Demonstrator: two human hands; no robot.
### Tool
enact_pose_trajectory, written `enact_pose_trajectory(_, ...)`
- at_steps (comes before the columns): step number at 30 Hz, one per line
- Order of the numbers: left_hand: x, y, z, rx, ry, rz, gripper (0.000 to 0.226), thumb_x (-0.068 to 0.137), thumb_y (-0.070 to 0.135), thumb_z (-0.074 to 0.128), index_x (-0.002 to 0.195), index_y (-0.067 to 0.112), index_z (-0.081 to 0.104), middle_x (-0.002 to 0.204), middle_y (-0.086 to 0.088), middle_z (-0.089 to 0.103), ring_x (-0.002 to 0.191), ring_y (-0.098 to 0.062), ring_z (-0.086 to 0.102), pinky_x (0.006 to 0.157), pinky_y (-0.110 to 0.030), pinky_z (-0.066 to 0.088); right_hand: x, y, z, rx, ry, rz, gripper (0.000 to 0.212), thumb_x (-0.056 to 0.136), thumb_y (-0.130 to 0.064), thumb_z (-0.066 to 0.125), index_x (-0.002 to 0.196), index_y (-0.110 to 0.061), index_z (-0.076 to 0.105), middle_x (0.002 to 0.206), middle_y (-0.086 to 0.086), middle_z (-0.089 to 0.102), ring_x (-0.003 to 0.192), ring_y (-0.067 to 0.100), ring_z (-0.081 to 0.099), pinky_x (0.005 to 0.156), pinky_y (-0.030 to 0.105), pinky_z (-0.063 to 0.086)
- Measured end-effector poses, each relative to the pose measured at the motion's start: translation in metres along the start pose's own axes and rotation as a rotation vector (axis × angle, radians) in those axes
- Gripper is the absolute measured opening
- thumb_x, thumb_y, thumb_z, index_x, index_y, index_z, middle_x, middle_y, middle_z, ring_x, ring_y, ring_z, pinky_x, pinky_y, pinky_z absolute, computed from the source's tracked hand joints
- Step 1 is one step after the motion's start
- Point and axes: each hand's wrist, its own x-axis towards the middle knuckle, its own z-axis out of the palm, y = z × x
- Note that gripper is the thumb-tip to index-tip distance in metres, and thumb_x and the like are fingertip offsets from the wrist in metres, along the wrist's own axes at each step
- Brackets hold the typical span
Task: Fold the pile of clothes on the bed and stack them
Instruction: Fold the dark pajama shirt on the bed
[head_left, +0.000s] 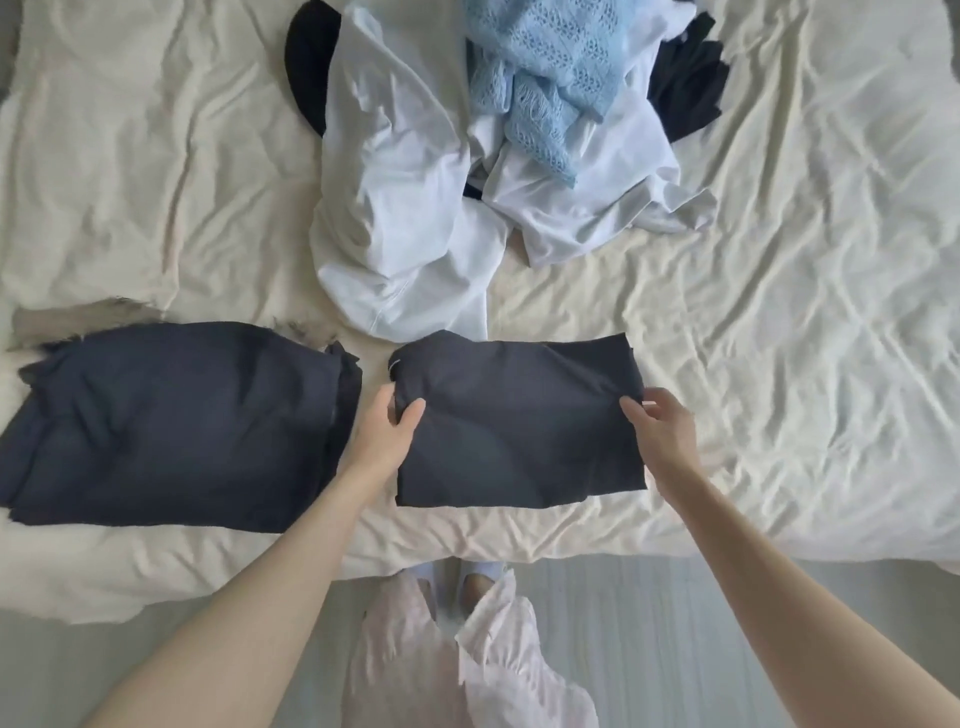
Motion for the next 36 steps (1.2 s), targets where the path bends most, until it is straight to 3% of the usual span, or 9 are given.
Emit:
enact_pose_trajectory(3,0.010,0.002,0.009,0.125,0.096,0.087,0.035,0.092,0.031,0.057,0.123,0.018,0.046,0.107,0.000,0.053,0.103,-0.024,0.055,0.081,-0.031,0.044,0.013,0.010,0.010,-0.189,0.072,-0.021,0.020,0.094,-0.025,0.050,0.113,-0.017,0.054,0.116,0.006,0.059,0.100,0.024,0.056,0.078,0.034,0.044)
enact_pose_trajectory(7,-0.009,0.012,0.018,0.710,0.330,0.584,0.061,0.086,0.025,0.063,0.140,0.009,0.040,0.137,-0.023,0.041,0.122,-0.041,0.044,0.095,-0.050,0.044,-0.003,0.014,0.023,-0.624,0.226,-0.568,0.045,0.091,-0.021,0.059,0.133,-0.008,0.049,0.138,0.015,0.047,0.127,0.034,0.042,0.099,0.045,0.038)
enact_pose_trajectory(10,-0.011,0.005,0.027,0.963,0.048,0.737,0.085,0.080,0.051,0.063,0.150,0.028,0.019,0.158,-0.018,0.001,0.144,-0.040,0.002,0.113,-0.058,0.016,-0.004,0.023,0.035,-0.901,0.023,-0.843,0.065,0.087,-0.033,0.064,0.144,-0.017,0.038,0.152,0.015,0.032,0.141,0.034,0.028,0.112,0.052,0.027)
enact_pose_trajectory(12,-0.001,-0.006,0.034,1.094,-0.090,0.647,0.099,0.078,0.067,0.054,0.144,0.038,-0.013,0.151,-0.008,-0.030,0.138,-0.031,-0.030,0.115,-0.054,-0.007,0.003,0.033,0.041,-1.098,-0.168,-0.755,0.077,0.089,-0.052,0.052,0.151,-0.029,0.013,0.160,0.007,0.007,0.147,0.027,0.005,0.117,0.050,0.008)
enact_pose_trajectory(14,0.010,-0.015,0.040,1.149,-0.099,0.603,0.101,0.077,0.072,0.050,0.139,0.039,-0.023,0.146,-0.005,-0.039,0.131,-0.029,-0.040,0.113,-0.052,-0.014,0.013,0.043,0.047,-1.208,-0.225,-0.693,0.081,0.089,-0.063,0.040,0.151,-0.034,-0.003,0.160,0.002,-0.007,0.147,0.023,-0.006,0.117,0.048,-0.002)
enact_pose_trajectory(20,0.014,0.005,0.041,1.190,-0.231,0.434,0.089,0.086,0.066,0.044,0.148,0.038,-0.013,0.154,-0.005,-0.029,0.140,-0.029,-0.029,0.113,-0.051,-0.012,0.014,0.020,0.054,-1.317,-0.220,-0.665,0.079,0.089,-0.063,0.040,0.151,-0.031,0.003,0.160,0.005,0.001,0.147,0.025,0.001,0.113,0.054,-0.010)
enact_pose_trajectory(23,-0.005,0.026,0.024,0.947,-0.250,0.422,0.070,0.094,0.051,0.042,0.151,0.033,0.005,0.159,-0.005,-0.015,0.144,-0.026,-0.019,0.117,-0.046,-0.001,-0.009,-0.003,0.051,-1.237,-0.196,-0.662,0.072,0.093,-0.059,0.035,0.151,-0.031,0.003,0.160,0.005,0.003,0.147,0.024,0.000,0.115,0.050,-0.010)
enact_pose_trajectory(26,-0.038,0.029,-0.005,0.727,-0.078,0.495,0.059,0.098,0.041,0.041,0.150,0.026,0.018,0.160,-0.007,0.002,0.147,-0.024,-0.004,0.116,-0.038,0.009,-0.040,-0.028,0.049,-1.137,-0.187,-0.725,0.069,0.095,-0.056,0.034,0.152,-0.031,0.003,0.160,0.004,0.003,0.147,0.021,-0.001,0.115,0.045,-0.012)
enact_pose_trajectory(36,-0.155,-0.013,-0.176,0.593,0.479,0.461,0.055,0.092,0.034,0.056,0.143,0.017,0.041,0.152,-0.017,0.028,0.143,-0.037,0.017,0.111,-0.058,0.019,-0.200,-0.148,0.127,-1.074,-0.245,-1.232,0.073,0.091,-0.060,0.036,0.152,-0.030,0.009,0.160,0.003,0.005,0.148,0.023,0.001,0.115,0.044,-0.011)
